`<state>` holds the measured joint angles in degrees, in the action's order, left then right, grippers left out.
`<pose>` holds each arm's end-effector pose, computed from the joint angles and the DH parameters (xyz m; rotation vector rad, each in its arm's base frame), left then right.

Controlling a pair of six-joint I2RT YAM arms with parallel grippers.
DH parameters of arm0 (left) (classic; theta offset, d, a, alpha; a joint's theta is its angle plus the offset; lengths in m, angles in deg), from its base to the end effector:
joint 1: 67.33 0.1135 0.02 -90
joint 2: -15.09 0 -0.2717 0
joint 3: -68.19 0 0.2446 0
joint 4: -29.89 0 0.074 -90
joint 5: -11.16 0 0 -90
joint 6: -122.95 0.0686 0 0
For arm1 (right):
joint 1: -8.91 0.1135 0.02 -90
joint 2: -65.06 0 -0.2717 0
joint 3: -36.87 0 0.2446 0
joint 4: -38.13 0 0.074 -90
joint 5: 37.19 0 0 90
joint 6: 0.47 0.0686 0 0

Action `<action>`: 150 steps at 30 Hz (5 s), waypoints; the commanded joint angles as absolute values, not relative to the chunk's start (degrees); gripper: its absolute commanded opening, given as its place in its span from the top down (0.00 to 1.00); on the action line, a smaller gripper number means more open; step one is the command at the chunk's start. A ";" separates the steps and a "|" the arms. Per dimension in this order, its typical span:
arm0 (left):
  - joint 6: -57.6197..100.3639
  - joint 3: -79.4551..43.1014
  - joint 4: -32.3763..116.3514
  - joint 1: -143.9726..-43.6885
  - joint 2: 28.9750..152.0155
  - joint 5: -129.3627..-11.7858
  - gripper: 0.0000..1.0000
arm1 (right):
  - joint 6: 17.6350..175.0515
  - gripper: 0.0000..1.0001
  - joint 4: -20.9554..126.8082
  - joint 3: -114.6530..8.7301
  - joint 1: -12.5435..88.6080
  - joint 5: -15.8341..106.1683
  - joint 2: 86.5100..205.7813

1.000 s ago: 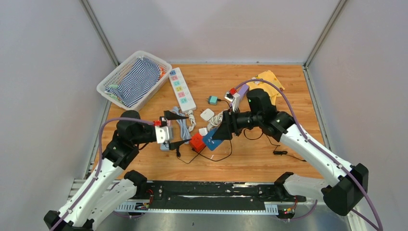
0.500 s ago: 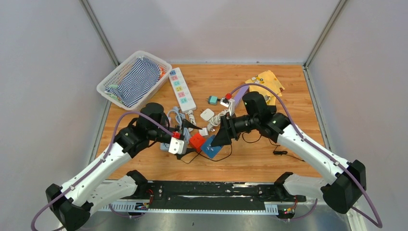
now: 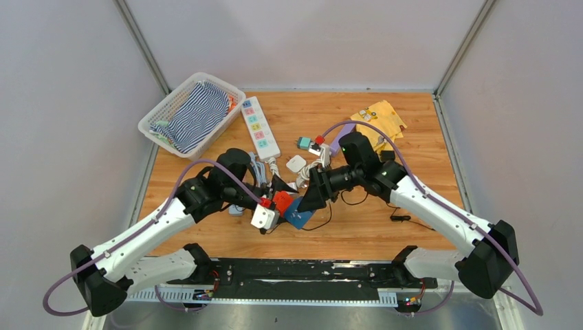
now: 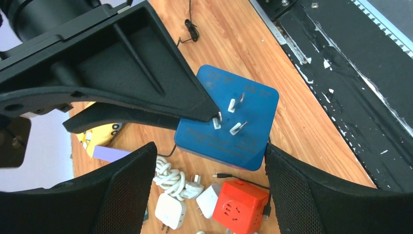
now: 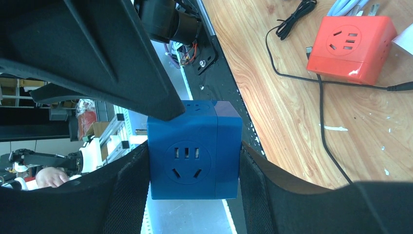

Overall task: Insert the plug
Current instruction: Pick up the plug from the center of the board.

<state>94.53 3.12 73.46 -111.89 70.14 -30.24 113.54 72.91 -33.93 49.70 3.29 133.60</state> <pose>0.1097 -0.1803 0.3128 1.8514 0.7976 -0.7193 0.1665 0.2126 0.3123 -0.8952 2.1523 1.5441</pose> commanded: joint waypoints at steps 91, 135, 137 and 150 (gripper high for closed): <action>-19.98 10.84 5.91 -106.44 65.01 -51.71 1.00 | 129.36 0.10 -16.04 -18.11 52.76 25.84 123.24; -28.47 19.52 -9.84 -106.71 63.72 -63.24 1.00 | 130.98 0.17 -19.36 -18.90 56.31 33.83 128.86; -29.47 20.64 -13.12 -106.71 64.07 -63.77 1.00 | 131.50 0.19 -20.33 -19.15 56.74 33.74 129.69; -27.01 22.02 -11.67 -106.72 63.54 -63.42 0.55 | 130.42 0.78 -23.58 -16.52 56.91 37.94 129.33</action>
